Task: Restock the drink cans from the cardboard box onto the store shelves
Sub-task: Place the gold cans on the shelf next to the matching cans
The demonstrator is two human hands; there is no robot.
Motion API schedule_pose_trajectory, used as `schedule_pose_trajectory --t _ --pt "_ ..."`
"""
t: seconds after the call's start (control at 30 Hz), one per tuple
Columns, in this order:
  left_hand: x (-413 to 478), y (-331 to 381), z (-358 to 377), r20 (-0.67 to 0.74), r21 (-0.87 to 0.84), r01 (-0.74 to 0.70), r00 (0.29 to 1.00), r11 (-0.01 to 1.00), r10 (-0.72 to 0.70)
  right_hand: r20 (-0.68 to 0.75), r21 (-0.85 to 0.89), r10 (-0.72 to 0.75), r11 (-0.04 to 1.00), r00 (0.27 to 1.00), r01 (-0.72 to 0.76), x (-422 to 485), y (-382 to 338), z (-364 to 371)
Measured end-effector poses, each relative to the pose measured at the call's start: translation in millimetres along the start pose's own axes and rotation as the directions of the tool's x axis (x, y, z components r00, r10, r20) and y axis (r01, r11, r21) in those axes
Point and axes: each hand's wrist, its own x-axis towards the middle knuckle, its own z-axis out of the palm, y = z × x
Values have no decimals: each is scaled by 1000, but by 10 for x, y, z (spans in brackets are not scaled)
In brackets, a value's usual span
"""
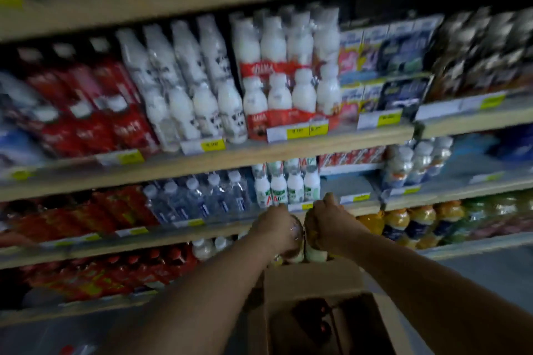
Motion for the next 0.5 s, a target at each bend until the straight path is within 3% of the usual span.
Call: schedule_pose_trajectory --t 0.07,0.13,0.17,0.3,0.5 --pt "-243 242 -553 -64 95 -61 996 994 67 -105 123 0 992 994 13 -134 -13 -539" --pt "-531 506 -1070 -104 155 -107 987 982 124 -269 124 -51 988 962 87 -157 49 -908" --pt "-634 599 -1278 -108 154 -116 985 981 133 -218 179 -6 983 976 46 -302 19 -1173" --pt "-1001 911 -2031 -162 149 -167 968 975 191 -289 218 60 976 956 4 -698 -28 -2096" --pt "-1603 1218 -2845 -321 10 -224 922 975 215 -368 319 5 940 930 121 -1247 -102 -3276"
